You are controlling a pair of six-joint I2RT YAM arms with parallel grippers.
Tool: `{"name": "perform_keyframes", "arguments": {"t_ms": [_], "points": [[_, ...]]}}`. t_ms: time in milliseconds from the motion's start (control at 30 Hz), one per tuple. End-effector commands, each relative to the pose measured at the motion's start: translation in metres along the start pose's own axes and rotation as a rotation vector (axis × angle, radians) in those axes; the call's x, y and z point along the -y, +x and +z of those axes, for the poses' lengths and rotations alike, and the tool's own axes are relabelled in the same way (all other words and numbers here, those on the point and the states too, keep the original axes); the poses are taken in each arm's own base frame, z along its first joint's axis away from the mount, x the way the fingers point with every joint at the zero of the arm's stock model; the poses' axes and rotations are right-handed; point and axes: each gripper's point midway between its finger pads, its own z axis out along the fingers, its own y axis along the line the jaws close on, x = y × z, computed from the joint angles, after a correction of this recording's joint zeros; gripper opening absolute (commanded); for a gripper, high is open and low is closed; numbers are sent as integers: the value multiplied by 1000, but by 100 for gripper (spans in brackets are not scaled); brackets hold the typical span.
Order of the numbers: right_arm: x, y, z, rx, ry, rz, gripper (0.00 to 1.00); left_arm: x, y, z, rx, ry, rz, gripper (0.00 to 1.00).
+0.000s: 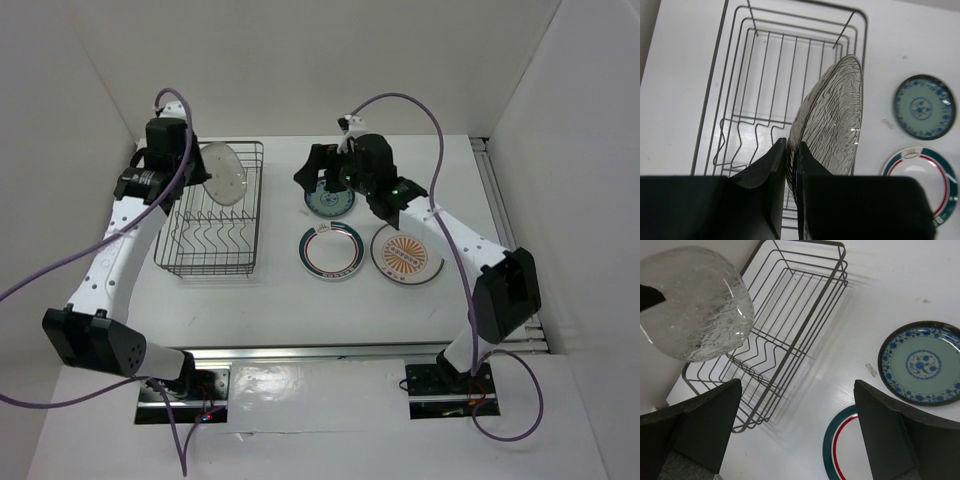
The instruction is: Load the plates into the dish rack
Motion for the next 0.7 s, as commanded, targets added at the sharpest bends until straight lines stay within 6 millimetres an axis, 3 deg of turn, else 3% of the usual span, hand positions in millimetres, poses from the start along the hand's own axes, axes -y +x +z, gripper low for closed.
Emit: {"name": "perform_keyframes", "arguments": {"t_ms": [0, 200, 533, 567, 667], "points": [[8, -15, -29, 43, 59, -40, 100, -15, 5, 2, -15, -155, 79, 0], [21, -13, -44, 54, 76, -32, 100, -14, 38, 29, -121, -191, 128, 0], [26, -2, -42, 22, 70, -24, 100, -18, 41, 25, -110, -247, 164, 0], [27, -2, -42, 21, 70, -33, 100, -25, 40, 26, -97, -288, 168, 0], [29, -5, -45, 25, 78, -31, 100, -18, 47, 25, -95, -300, 211, 0]]}}
